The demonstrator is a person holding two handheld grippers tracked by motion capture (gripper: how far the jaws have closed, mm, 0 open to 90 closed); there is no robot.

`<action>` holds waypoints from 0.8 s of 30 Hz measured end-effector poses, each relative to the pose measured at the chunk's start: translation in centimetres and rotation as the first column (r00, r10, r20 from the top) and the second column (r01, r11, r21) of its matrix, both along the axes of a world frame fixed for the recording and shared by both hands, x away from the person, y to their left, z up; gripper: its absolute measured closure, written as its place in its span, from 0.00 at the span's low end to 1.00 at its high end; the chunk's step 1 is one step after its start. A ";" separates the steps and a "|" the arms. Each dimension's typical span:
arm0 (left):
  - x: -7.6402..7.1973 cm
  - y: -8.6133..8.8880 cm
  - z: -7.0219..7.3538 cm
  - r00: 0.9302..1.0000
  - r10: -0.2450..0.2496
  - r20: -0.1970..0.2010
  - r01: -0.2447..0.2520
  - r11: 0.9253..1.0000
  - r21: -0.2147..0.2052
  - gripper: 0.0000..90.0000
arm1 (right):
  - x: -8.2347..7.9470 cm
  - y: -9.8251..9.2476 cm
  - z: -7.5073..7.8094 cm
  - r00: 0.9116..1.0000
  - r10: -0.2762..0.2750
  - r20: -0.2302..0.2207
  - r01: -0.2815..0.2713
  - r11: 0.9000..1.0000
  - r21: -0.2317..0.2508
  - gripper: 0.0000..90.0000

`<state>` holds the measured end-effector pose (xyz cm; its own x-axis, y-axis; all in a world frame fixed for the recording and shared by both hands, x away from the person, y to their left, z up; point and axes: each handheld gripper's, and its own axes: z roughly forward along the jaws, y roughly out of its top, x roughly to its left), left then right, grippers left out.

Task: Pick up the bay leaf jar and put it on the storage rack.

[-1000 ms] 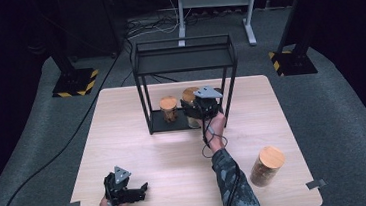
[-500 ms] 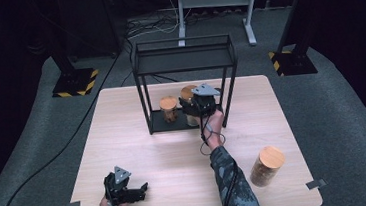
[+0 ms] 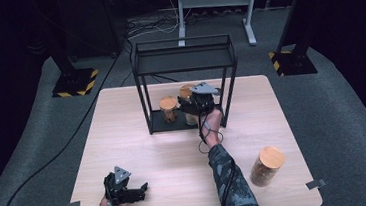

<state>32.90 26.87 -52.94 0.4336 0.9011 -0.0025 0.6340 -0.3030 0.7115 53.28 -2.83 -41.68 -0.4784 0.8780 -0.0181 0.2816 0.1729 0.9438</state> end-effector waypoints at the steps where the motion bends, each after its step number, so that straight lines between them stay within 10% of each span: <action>1: 0.0 0.0 0.0 1.000 0.000 0.000 0.000 1.000 0.000 0.01 | 0.1 0.0 -0.1 1.000 -0.001 -0.002 0.001 1.000 0.003 0.28; 24: 0.0 0.0 0.0 1.000 0.000 0.000 0.000 1.000 0.000 0.01 | 1.6 0.4 -0.6 1.000 -0.013 -0.014 0.013 1.000 0.008 0.28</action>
<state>32.90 26.87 -52.94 0.4334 0.9012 -0.0026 0.6340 -0.3028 0.7116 54.86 -2.40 -42.32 -0.4671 0.8842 -0.0041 0.2969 0.1613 0.9412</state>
